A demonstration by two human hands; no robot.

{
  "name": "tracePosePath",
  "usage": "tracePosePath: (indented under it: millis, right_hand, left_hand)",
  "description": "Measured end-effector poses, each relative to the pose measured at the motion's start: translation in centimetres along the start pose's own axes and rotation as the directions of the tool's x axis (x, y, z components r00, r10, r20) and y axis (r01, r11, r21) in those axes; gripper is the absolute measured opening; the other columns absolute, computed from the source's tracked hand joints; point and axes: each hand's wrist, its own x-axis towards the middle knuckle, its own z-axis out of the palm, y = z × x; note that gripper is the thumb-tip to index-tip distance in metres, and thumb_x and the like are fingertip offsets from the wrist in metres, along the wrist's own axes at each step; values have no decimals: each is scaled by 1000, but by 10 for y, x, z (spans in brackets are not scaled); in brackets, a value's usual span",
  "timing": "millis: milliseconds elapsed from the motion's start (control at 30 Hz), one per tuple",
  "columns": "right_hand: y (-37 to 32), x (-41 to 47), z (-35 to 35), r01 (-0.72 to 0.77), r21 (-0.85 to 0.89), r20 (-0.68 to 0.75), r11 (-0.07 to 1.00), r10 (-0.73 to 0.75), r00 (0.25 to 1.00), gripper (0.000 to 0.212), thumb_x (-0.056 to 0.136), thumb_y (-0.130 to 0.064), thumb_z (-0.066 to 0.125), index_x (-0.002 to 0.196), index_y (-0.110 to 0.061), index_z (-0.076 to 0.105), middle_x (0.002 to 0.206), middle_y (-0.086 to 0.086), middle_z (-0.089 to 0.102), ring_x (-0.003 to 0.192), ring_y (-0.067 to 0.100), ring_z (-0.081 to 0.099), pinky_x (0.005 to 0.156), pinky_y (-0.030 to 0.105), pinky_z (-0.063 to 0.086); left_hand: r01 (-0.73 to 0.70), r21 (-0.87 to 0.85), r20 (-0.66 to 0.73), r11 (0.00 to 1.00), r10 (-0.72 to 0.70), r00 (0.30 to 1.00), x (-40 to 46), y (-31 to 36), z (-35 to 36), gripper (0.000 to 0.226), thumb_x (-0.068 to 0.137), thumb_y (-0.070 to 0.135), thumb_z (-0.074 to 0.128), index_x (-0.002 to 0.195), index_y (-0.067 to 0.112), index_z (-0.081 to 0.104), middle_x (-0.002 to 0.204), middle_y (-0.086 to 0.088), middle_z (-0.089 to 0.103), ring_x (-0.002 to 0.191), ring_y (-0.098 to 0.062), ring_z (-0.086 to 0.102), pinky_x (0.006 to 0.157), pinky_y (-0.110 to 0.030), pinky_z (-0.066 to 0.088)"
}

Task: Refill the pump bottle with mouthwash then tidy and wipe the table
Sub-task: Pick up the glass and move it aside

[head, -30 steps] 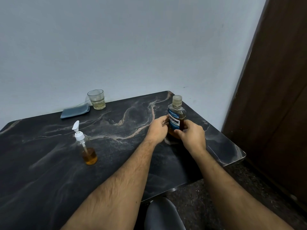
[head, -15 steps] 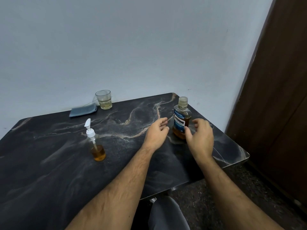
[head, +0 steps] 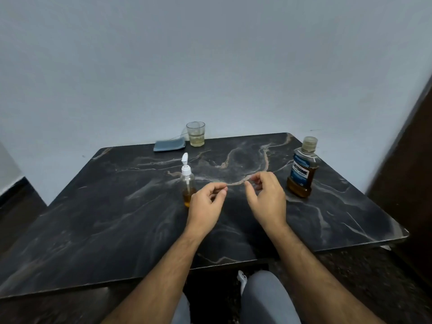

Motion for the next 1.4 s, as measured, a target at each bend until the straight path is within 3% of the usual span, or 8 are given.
tracePosePath:
  millis: [267,433,700,833,1000,1167,1267,1400]
  right_hand:
    - [-32,9,51,-89,67,205,994,74,976,11,86,-23,69,93,-18,62,90,-8,57,70,3,53,69,22,40]
    - [-40,26,77,-131,71,282,989,106,953,11,88,-25,67,96,-20,61,96,-6,59,74,-2,54,67,16,39]
    - [-28,92,128,-313,152,374,937,239,896,22,91,-25,65,111,-18,61,103,-3,64,90,8,61,82,28,52]
    - [-14,142,167,-447,216,441,868,321,838,35,89,-20,62,124,-17,56,111,-3,62,96,12,61,87,33,54]
    - [17,194,224,-558,212,525,802,388,757,56,86,-11,62,139,-15,45,134,6,55,114,20,57,99,42,50]
    - [34,227,266,-609,257,606,750,366,706,72,87,1,56,152,-9,26,154,15,35,139,24,39,108,36,41]
    - [36,238,285,-626,264,650,734,343,677,78,86,0,59,154,-7,20,159,15,28,142,26,36,108,34,40]
    - [37,240,302,-610,313,675,728,282,682,64,71,-3,65,131,-4,45,128,15,61,115,28,62,97,40,52]
  left_hand:
    - [4,-40,-265,999,-15,964,-9,-13,-66,19,92,6,59,94,21,72,77,2,74,71,-9,73,66,-26,55]
    - [76,-36,-381,996,-84,921,21,-29,-95,18,94,11,58,94,23,70,80,3,73,72,-8,72,69,-33,58]
    - [182,-157,-258,971,-218,941,133,-44,-106,26,95,14,61,121,16,65,109,2,71,98,-10,69,75,-25,59]
    - [233,-165,-153,958,-258,954,203,-55,-102,40,96,15,60,136,14,55,131,0,63,114,-11,61,95,-34,55]
    - [290,-214,-30,933,-303,953,278,-71,-87,54,97,10,56,148,9,38,150,-5,46,131,-16,48,111,-40,42]
    - [319,-147,49,936,-315,948,335,-97,-68,72,93,12,60,154,9,23,161,-7,28,146,-17,30,119,-43,29]
    - [329,-76,56,941,-326,944,355,-105,-58,76,90,15,60,155,10,21,152,2,34,140,-14,33,119,-42,28]
    - [330,-32,91,943,-327,941,371,-115,-52,42,78,12,59,120,11,52,115,0,60,114,-22,57,104,-41,45]
